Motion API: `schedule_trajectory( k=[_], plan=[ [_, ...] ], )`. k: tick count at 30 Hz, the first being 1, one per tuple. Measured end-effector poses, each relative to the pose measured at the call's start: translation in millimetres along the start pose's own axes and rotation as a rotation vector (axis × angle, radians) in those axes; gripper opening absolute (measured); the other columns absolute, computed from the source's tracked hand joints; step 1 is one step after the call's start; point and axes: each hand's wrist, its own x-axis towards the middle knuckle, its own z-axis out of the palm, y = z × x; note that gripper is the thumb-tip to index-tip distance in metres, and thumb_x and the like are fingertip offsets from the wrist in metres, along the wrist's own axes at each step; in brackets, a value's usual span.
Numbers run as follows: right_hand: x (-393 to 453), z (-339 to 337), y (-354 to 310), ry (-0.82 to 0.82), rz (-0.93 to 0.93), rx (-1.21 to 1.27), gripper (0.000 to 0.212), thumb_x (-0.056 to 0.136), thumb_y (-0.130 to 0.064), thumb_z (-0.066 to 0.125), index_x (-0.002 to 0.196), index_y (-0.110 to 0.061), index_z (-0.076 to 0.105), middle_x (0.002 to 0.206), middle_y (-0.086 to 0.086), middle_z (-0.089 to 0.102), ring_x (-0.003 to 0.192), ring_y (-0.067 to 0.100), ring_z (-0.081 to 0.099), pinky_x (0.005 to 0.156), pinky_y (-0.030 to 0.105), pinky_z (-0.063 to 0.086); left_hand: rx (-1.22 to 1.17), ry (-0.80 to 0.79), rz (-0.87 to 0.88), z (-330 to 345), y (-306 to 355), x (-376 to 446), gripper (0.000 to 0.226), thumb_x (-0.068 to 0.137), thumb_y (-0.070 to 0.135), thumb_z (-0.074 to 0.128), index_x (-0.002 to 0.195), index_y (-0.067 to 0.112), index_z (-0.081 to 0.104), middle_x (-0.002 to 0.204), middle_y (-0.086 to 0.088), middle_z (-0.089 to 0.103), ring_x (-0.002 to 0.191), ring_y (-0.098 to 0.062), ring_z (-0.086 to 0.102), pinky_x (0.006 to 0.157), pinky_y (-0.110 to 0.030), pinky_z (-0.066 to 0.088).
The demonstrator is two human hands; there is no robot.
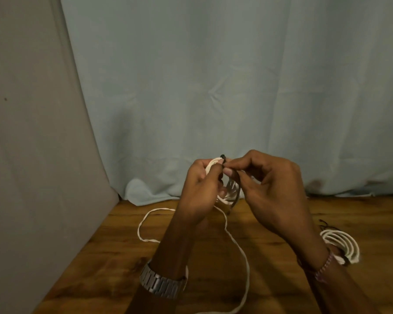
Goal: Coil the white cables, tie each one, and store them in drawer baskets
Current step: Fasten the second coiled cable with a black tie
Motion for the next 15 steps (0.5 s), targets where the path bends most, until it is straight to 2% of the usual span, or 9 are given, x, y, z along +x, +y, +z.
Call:
schedule_trajectory(
  k=[2,4,6,7,9,10,12,14,15],
  plan=[
    [0.5,-2.3,0.4,-0.027,-0.052,-0.035,0.014,0.089,-0.011,0.077,0.092,-0.025,0.079,0.085,-0.019,0.074,0.082,0.000,0.070,0.070,0.023,0.058,-0.034,-0.010,-0.005,-2.3,3.6,0.2,0.023,0.104,0.025,0.049,0.105,0.005,0.060,0.061,0.006,0.059,0.057,-0.008,0.054,0.056,-0.028,0.044],
    [0.2,-3.6,-0.6,-0.063,-0.114,-0.081,0.017,0.089,-0.008,0.076,0.093,-0.023,0.080,0.086,-0.018,0.075,0.081,-0.003,0.069,0.070,0.015,0.055,-0.108,-0.006,-0.039,-2.3,7.0,0.3,0.022,0.103,0.020,0.047,0.098,0.005,0.063,0.064,0.001,0.062,0.062,-0.013,0.056,0.057,-0.029,0.044],
    [-1.4,-3.7,-3.1,-0.089,-0.159,-0.119,0.023,0.088,-0.003,0.074,0.094,-0.024,0.080,0.087,-0.017,0.076,0.080,-0.005,0.068,0.069,0.007,0.048,-0.197,-0.002,-0.080,-2.3,11.3,-0.1,0.024,0.100,0.016,0.044,0.095,0.005,0.064,0.062,-0.002,0.062,0.060,-0.014,0.057,0.055,-0.028,0.044],
    [-2.2,-3.8,-4.8,-0.094,-0.173,-0.132,0.025,0.087,-0.001,0.074,0.094,-0.024,0.080,0.088,-0.016,0.076,0.080,-0.007,0.067,0.072,0.003,0.046,-0.218,-0.013,-0.080,-2.7,13.1,-0.6,0.024,0.099,0.014,0.044,0.094,0.004,0.065,0.061,-0.003,0.061,0.058,-0.013,0.057,0.055,-0.027,0.045],
    [-2.7,-3.6,-7.4,-0.097,-0.205,-0.157,0.030,0.084,0.004,0.074,0.094,-0.023,0.081,0.088,-0.012,0.078,0.080,-0.006,0.067,0.088,0.001,0.043,-0.212,-0.055,-0.038,-4.3,14.0,-1.3,0.018,0.100,0.012,0.047,0.094,0.004,0.062,0.060,-0.002,0.061,0.056,-0.011,0.057,0.054,-0.026,0.044],
    [-2.7,-3.1,-8.1,-0.103,-0.220,-0.173,0.031,0.083,0.006,0.073,0.094,-0.022,0.080,0.088,-0.009,0.078,0.081,0.000,0.069,0.099,0.004,0.041,-0.198,-0.074,-0.016,-4.9,14.3,-1.9,0.014,0.100,0.010,0.049,0.096,0.004,0.061,0.060,-0.001,0.062,0.055,-0.010,0.058,0.053,-0.024,0.046],
    [-2.9,-2.4,-8.1,-0.122,-0.255,-0.228,0.029,0.083,0.004,0.070,0.095,-0.021,0.080,0.087,-0.005,0.079,0.080,0.013,0.072,0.113,0.019,0.040,-0.188,-0.100,0.002,-5.0,13.5,-2.9,0.011,0.101,0.007,0.049,0.098,0.001,0.058,0.056,0.001,0.062,0.049,-0.006,0.057,0.049,-0.020,0.046],
    [-2.2,-1.0,-8.6,-0.143,-0.280,-0.276,0.026,0.086,-0.002,0.065,0.096,-0.021,0.080,0.088,-0.006,0.079,0.078,0.013,0.073,0.114,0.034,0.042,-0.163,-0.111,0.022,-5.4,11.8,-2.2,0.014,0.102,0.008,0.048,0.096,0.001,0.058,0.054,0.003,0.060,0.046,-0.004,0.055,0.046,-0.018,0.045],
    [-2.0,0.1,-8.7,-0.155,-0.289,-0.302,0.025,0.086,-0.005,0.063,0.094,-0.021,0.080,0.087,-0.007,0.078,0.077,0.014,0.073,0.113,0.037,0.040,-0.120,-0.106,0.039,-6.5,10.7,-1.8,0.016,0.103,0.010,0.048,0.093,0.003,0.059,0.055,0.004,0.059,0.048,-0.004,0.055,0.047,-0.019,0.046]
  ],
)
